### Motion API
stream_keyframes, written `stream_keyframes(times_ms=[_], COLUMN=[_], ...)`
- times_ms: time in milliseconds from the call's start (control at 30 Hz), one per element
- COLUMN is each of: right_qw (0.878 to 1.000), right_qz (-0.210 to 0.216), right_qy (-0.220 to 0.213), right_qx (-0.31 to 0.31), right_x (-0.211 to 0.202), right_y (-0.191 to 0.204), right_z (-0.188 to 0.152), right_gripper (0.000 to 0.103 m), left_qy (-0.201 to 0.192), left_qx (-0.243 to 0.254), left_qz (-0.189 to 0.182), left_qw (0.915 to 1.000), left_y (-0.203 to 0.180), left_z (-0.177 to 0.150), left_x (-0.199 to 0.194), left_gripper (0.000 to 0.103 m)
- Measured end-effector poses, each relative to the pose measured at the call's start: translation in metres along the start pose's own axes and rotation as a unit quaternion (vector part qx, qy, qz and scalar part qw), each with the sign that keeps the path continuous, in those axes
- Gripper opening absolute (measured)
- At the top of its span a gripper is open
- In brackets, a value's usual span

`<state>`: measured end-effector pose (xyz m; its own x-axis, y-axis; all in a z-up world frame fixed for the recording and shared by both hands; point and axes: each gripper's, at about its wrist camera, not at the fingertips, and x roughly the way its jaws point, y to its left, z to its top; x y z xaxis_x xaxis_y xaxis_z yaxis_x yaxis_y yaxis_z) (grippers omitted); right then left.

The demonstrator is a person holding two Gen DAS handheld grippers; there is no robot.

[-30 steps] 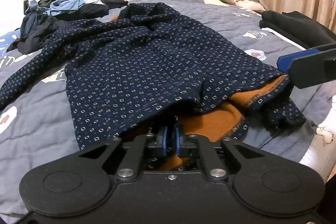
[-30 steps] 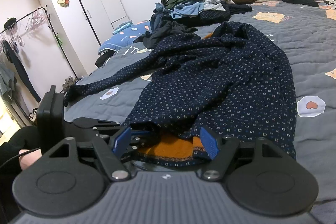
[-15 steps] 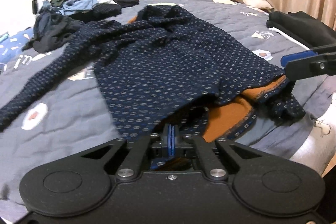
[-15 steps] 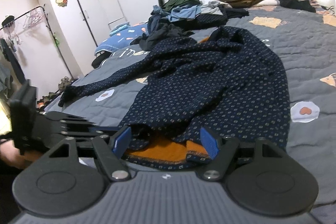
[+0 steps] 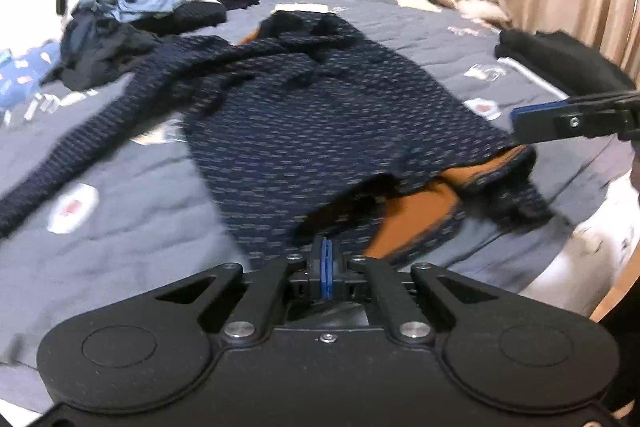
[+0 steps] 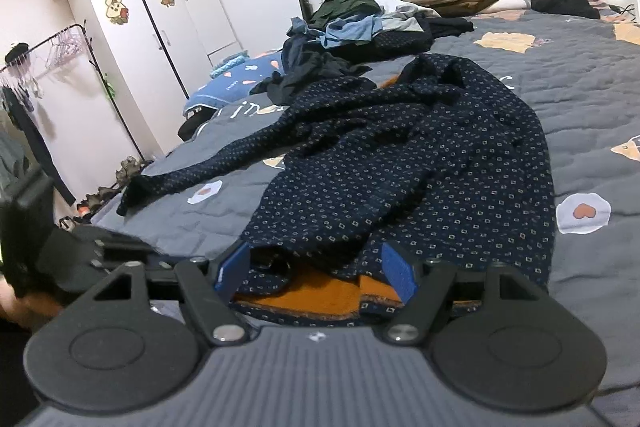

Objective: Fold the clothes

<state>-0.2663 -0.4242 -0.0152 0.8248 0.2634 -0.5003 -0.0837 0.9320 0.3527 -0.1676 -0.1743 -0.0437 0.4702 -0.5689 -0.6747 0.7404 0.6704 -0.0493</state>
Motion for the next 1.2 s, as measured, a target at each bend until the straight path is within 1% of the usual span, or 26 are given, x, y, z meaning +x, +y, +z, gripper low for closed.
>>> stream_keyframes(times_ms=[100, 300, 367, 400, 433, 467, 500, 667, 733, 933, 1000, 1033, 1067, 1100, 1133, 1167, 1200], right_qw=[1.0, 1.0, 1.0, 1.0, 1.0, 1.0, 1.0, 1.0, 1.0, 1.0, 1.0, 1.0, 1.0, 1.0, 1.0, 1.0, 1.0], right_qz=[0.0, 0.0, 0.002, 0.003, 0.004, 0.005, 0.006, 0.007, 0.007, 0.007, 0.007, 0.006, 0.005, 0.004, 0.002, 0.0, -0.002], right_qy=[0.0, 0.002, 0.004, 0.005, 0.005, 0.004, 0.003, 0.0, -0.001, 0.001, 0.001, 0.001, 0.002, 0.002, 0.002, 0.003, 0.003], right_qx=[0.002, 0.007, 0.004, 0.004, 0.004, 0.005, 0.007, 0.011, 0.011, 0.006, 0.006, 0.006, 0.006, 0.006, 0.006, 0.006, 0.007], right_x=[0.0, 0.002, 0.003, 0.004, 0.004, 0.004, 0.004, 0.004, 0.004, 0.006, 0.006, 0.006, 0.006, 0.006, 0.006, 0.006, 0.006], right_y=[-0.001, -0.004, -0.004, -0.003, -0.003, -0.003, -0.004, -0.006, -0.005, -0.003, -0.003, -0.003, -0.004, -0.004, -0.005, -0.006, -0.007], right_z=[0.0, 0.0, 0.0, 0.0, 0.0, 0.0, 0.0, 0.001, 0.002, 0.002, 0.002, 0.002, 0.002, 0.002, 0.002, 0.002, 0.001], right_gripper=[0.072, 0.072, 0.072, 0.072, 0.072, 0.072, 0.072, 0.072, 0.072, 0.072, 0.072, 0.072, 0.072, 0.072, 0.072, 0.072, 0.072], left_qy=[-0.006, -0.016, -0.015, -0.017, -0.02, -0.025, -0.028, -0.036, -0.045, -0.044, -0.045, -0.046, -0.048, -0.049, -0.048, -0.045, -0.043], left_qx=[-0.027, -0.052, -0.057, -0.057, -0.056, -0.056, -0.057, -0.053, -0.051, -0.058, -0.061, -0.059, -0.056, -0.053, -0.049, -0.047, -0.045], left_qz=[-0.01, -0.001, 0.003, 0.005, 0.007, 0.009, 0.007, -0.005, 0.001, 0.028, 0.031, 0.032, 0.032, 0.033, 0.035, 0.037, 0.039], left_qw=[0.9996, 0.9985, 0.9983, 0.9982, 0.9982, 0.9981, 0.998, 0.9979, 0.9977, 0.997, 0.9967, 0.9967, 0.9968, 0.9968, 0.9971, 0.9972, 0.9973], left_y=[-0.009, -0.016, -0.017, -0.017, -0.017, -0.016, -0.016, -0.022, -0.025, -0.026, -0.027, -0.027, -0.028, -0.028, -0.028, -0.026, -0.024], left_z=[-0.002, 0.0, 0.0, -0.001, -0.002, -0.004, -0.006, -0.007, -0.006, -0.003, -0.002, -0.002, -0.002, -0.002, -0.002, -0.002, -0.001], left_x=[0.016, 0.043, 0.048, 0.05, 0.051, 0.05, 0.05, 0.048, 0.049, 0.062, 0.066, 0.067, 0.067, 0.068, 0.068, 0.066, 0.064], left_gripper=[0.002, 0.003, 0.006, 0.013, 0.027, 0.034, 0.038, 0.038, 0.038, 0.038, 0.037, 0.035, 0.03, 0.016, 0.012, 0.011, 0.006])
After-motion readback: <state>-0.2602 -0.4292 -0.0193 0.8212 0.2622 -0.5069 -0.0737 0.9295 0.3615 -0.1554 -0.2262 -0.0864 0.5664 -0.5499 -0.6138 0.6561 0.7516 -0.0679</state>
